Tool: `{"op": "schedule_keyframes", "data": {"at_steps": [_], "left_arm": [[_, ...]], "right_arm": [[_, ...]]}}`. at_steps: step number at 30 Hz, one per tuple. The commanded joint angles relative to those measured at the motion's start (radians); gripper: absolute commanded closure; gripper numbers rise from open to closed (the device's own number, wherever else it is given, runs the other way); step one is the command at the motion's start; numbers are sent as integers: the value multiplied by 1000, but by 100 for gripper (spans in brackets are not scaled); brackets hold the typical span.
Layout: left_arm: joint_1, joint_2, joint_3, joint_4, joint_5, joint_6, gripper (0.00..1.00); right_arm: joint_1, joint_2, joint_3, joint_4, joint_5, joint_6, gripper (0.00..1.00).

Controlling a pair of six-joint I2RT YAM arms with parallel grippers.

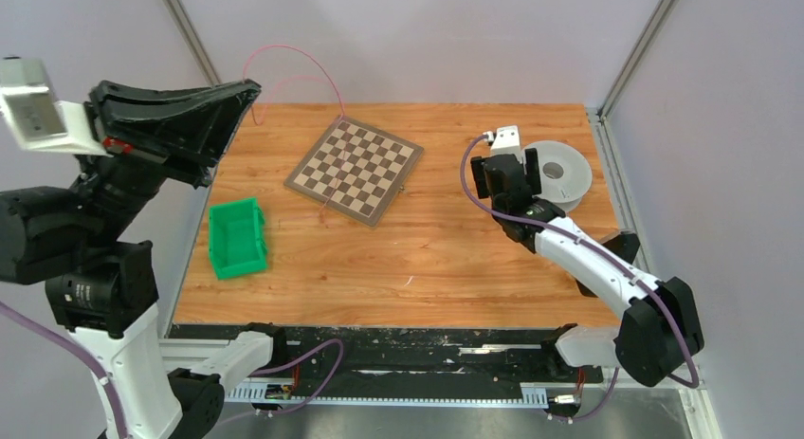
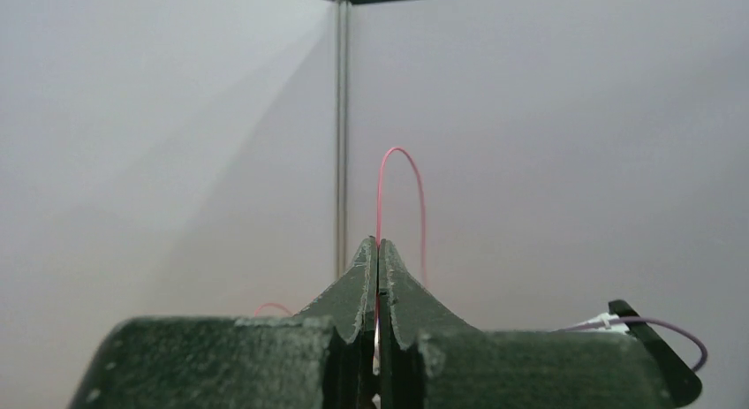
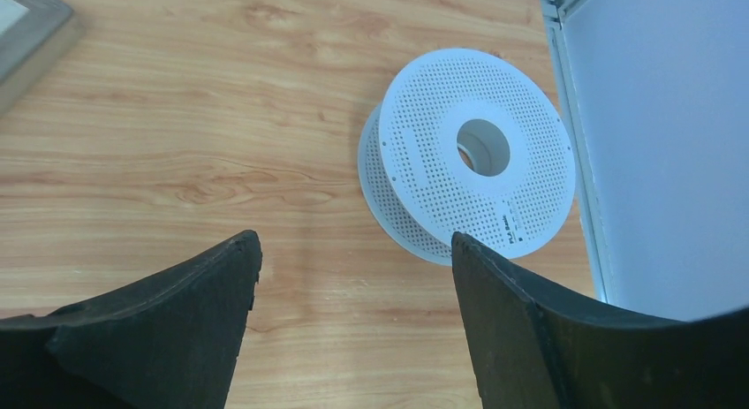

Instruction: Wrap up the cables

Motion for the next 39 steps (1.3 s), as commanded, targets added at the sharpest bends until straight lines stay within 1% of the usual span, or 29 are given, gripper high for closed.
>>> {"op": "schedule_keyframes", "data": {"at_steps": [1,3,5,8,11,15,19,22,24,26,29,31,33,34,36,39], "left_arm": [[-4,75,80,10,-62,-11,100],[-3,77,59,26,-69,-17,100],[-3,68,2,46,-86,-13,100],[-2,47,-146,53,-154,25,100],[-4,27,-265,18,-213,89,100],[-4,-20,-455,10,-265,134,100],[-3,-81,-675,10,-324,196,100],[-2,-97,-749,-42,-404,250,100],[-4,-97,-797,-80,-441,263,100],[-4,-100,-850,-106,-440,265,100],[-3,-108,-946,-128,-379,264,100],[-3,-117,-1007,-126,-333,268,98],[-3,-125,-1044,-133,-303,279,94],[-4,-127,-1045,-164,-298,292,93],[-2,-131,-1034,-215,-301,314,94],[-4,-165,-1046,-243,-338,316,95]], "right_arm": [[-1,-59,38,12,-62,24,18],[-2,-77,31,11,-71,17,18],[-2,-92,21,11,-78,12,18],[-4,-110,3,11,-77,4,17],[-4,-119,-15,11,-65,-17,16],[-3,-94,-16,10,16,-45,16],[-2,-52,-15,7,34,-76,18],[-3,-20,-12,5,41,-76,19],[-3,9,-4,5,42,-75,19],[-2,44,6,10,51,-84,19],[-3,136,29,20,187,-126,19],[-3,214,56,22,243,-187,20],[-2,294,89,23,273,-242,27],[-2,333,98,21,299,-261,31],[-5,392,119,23,345,-278,37],[-10,453,157,22,408,-282,38]]}}
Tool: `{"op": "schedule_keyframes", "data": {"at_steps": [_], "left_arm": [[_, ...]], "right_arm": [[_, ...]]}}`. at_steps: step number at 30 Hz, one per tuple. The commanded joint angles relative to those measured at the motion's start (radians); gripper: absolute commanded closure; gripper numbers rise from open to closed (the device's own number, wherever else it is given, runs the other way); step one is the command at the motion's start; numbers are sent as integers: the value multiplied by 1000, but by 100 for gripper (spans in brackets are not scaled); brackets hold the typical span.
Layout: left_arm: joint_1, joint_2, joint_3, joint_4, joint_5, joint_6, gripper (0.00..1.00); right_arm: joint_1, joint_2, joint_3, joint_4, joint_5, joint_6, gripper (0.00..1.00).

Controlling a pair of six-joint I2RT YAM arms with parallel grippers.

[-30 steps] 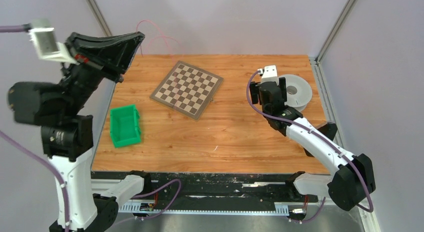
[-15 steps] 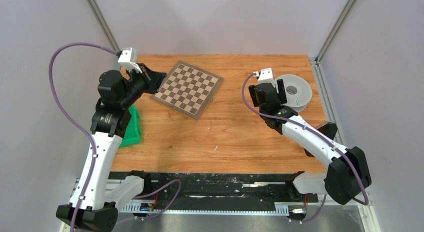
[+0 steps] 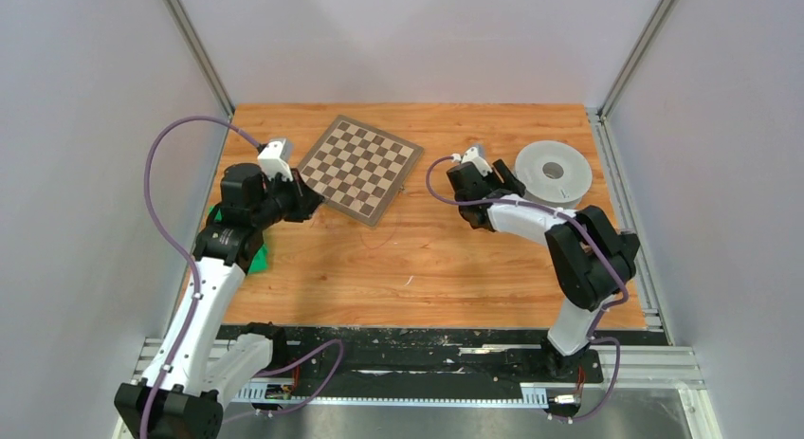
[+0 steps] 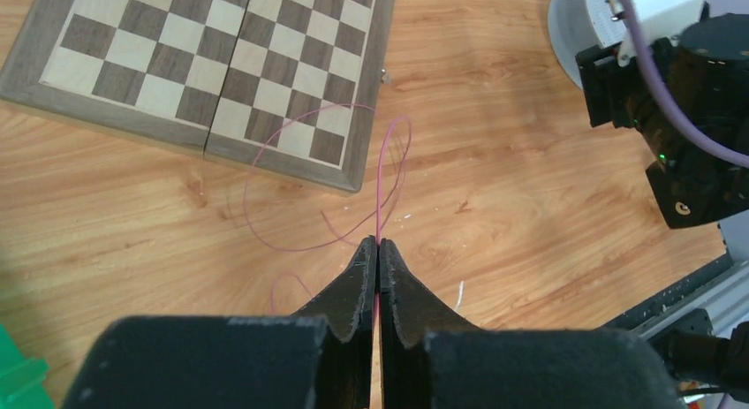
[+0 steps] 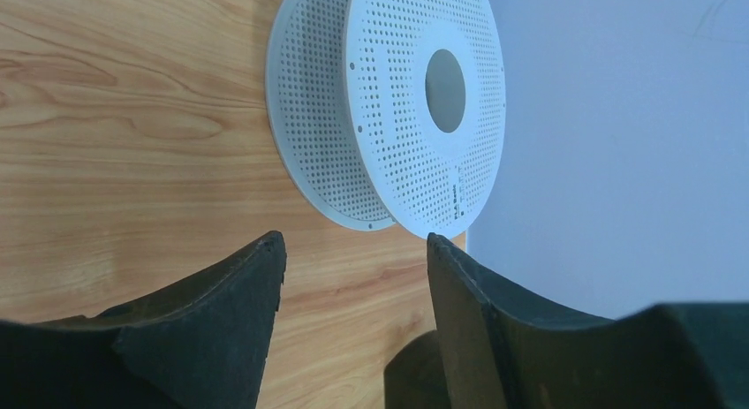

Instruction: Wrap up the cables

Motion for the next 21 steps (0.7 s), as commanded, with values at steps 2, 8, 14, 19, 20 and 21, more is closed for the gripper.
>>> {"op": "schedule_keyframes", "data": {"at_steps": [2,8,14,19,20,21], "left_arm": [[-2,-115,-30,13,0,33,96],[-3,-208,-106,55,-31,11,99],[-3,-241,-116,58,-50,-2,100],[-2,-246,-117,56,-44,-7,100],[-2,-247,-118,56,-44,-7,99],[-2,-250,-119,55,-43,-8,99]], "right_arm": [[-12,73,99,23,154,-65,39],[-46,205,159,38,200,-117,44],[-92,249,208,59,173,-133,46],[-128,309,243,99,171,-201,48],[-136,320,248,105,172,-207,50],[-142,330,254,109,173,-213,52]]}}
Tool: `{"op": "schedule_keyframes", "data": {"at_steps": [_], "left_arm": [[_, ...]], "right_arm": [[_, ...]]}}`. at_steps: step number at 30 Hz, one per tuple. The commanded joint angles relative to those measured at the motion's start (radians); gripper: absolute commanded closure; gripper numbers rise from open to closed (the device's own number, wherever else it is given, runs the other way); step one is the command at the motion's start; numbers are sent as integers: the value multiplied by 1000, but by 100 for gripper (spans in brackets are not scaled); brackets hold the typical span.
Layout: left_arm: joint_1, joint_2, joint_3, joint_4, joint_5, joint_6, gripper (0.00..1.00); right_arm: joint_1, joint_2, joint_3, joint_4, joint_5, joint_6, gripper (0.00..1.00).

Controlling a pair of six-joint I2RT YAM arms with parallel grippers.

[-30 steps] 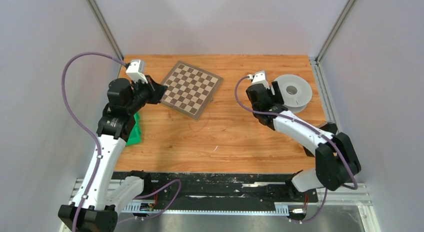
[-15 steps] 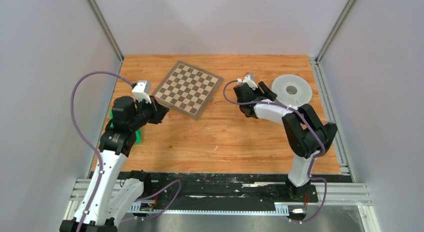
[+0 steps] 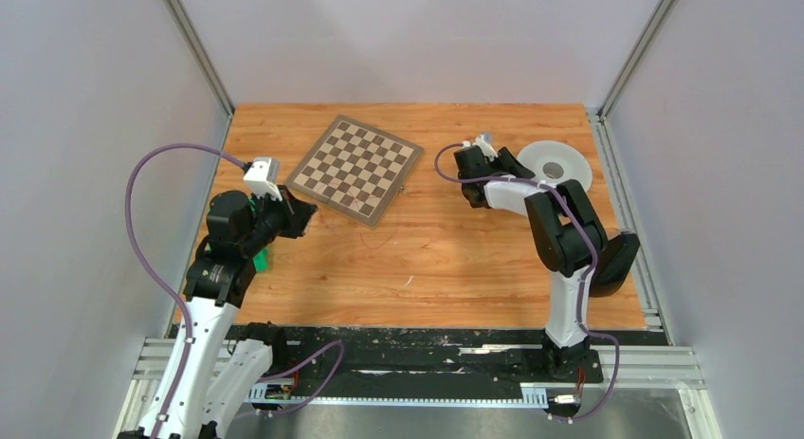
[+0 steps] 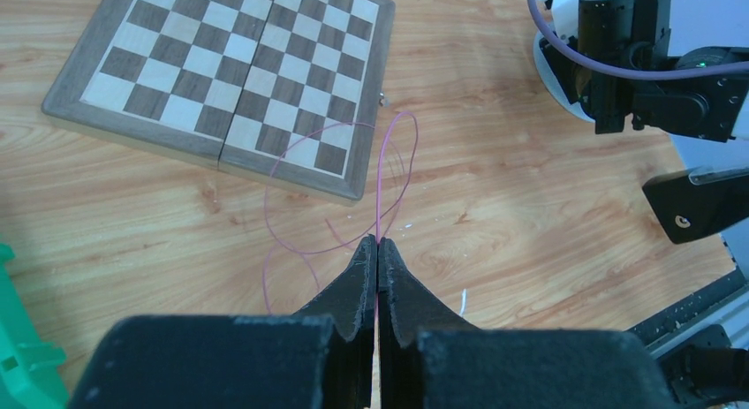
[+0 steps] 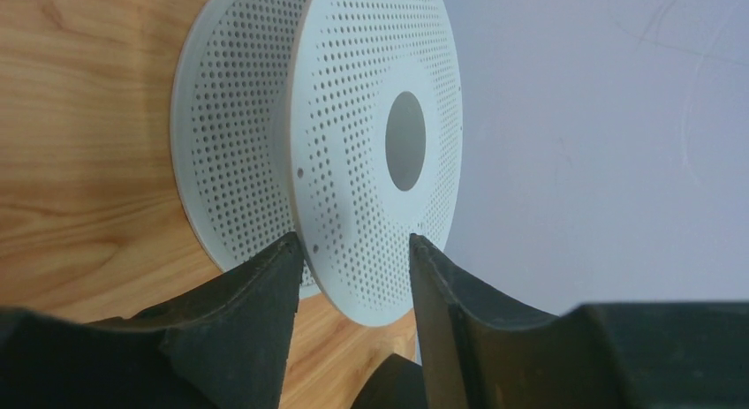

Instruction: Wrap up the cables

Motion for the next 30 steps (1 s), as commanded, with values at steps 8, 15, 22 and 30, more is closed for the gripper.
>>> {"op": "schedule_keyframes", "data": {"at_steps": [8,15,22,30], "left_arm": [[-2,-16,-9,41,-6,-6,99],[-2,-14,-9,38,-6,-5,99],[-2,-10,-7,37,-4,-7,99],[-3,-26,-10,38,3,-11,98]], "right_arm": [[-63,66,57,83,15,-60,60],[-72,29,52,97,15,-59,84],[-32,-98,47,62,31,-45,100],[48,-274,207,-494,-191,424,100]]}}
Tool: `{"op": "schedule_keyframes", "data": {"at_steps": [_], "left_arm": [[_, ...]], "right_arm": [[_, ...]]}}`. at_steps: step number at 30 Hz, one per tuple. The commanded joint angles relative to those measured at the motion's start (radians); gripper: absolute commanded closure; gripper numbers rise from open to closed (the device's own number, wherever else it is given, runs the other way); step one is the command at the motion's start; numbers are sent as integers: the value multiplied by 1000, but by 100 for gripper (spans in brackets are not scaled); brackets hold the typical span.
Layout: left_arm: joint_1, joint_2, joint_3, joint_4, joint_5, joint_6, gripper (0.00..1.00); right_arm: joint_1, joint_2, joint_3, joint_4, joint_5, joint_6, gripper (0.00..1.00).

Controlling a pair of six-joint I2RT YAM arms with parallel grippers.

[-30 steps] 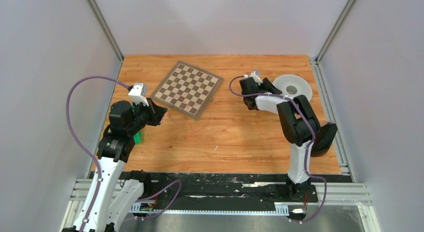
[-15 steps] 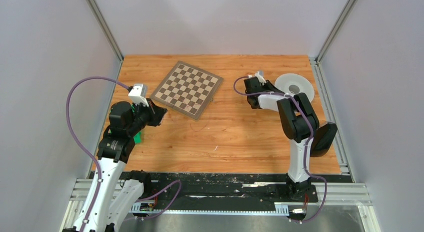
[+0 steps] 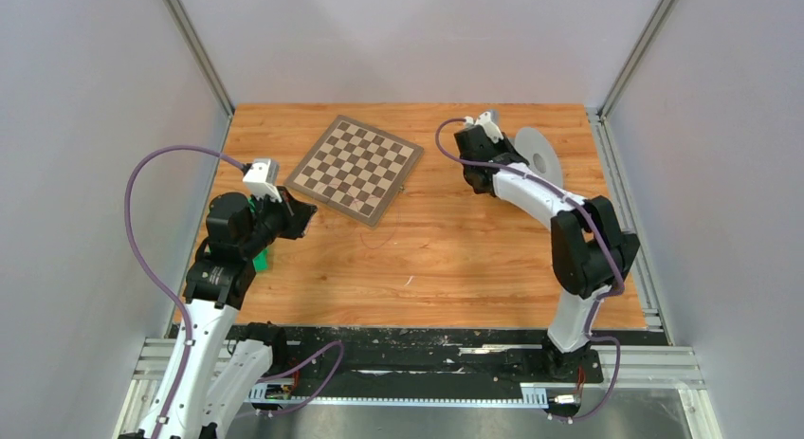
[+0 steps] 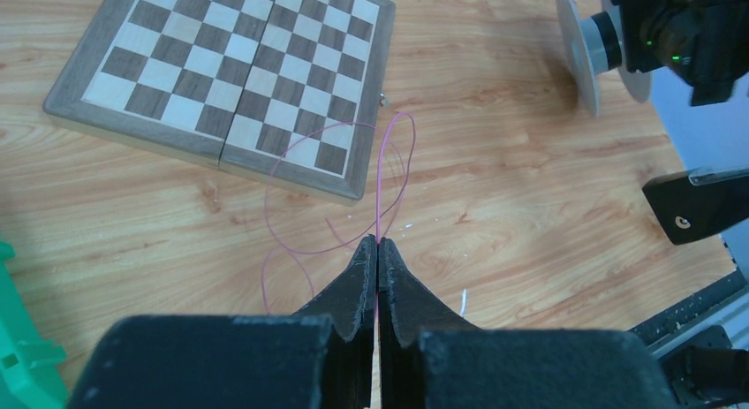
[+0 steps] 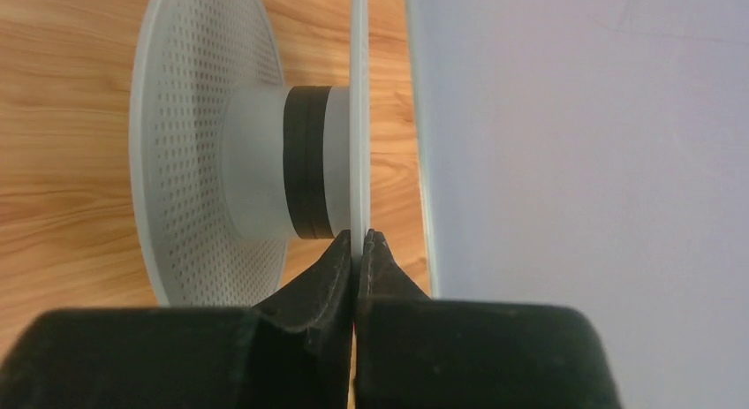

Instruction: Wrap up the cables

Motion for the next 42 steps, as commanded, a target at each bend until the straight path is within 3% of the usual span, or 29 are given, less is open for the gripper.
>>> {"op": "schedule_keyframes", "data": {"at_steps": [1,8,13,19,23,26,31,34,42], "left_arm": [[-2,-13,-2,39,7,-11,98],[-2,-7,0,33,-5,-4,98],[-2,-20,0,19,-44,2,96],[-3,-29,-1,17,-61,6,95],[-3,-25,0,15,-53,6,95],[-2,-23,-1,16,-52,6,95],[-2,-20,-1,17,-44,4,95],[-2,-22,1,16,-45,6,95],[-3,-22,-1,16,-46,6,94]], "right_arm": [[39,-160,110,-325,-221,363,100],[44,-416,7,-360,-663,615,100],[85,-492,-79,-361,-819,801,100],[233,-497,-127,-337,-742,1042,100],[264,-474,-138,-340,-690,1153,100],[264,-457,-139,-342,-686,1173,100],[265,-459,-123,-340,-684,1182,74],[265,-460,-112,-332,-688,1167,66],[266,-414,-85,-282,-729,1072,68]]}}
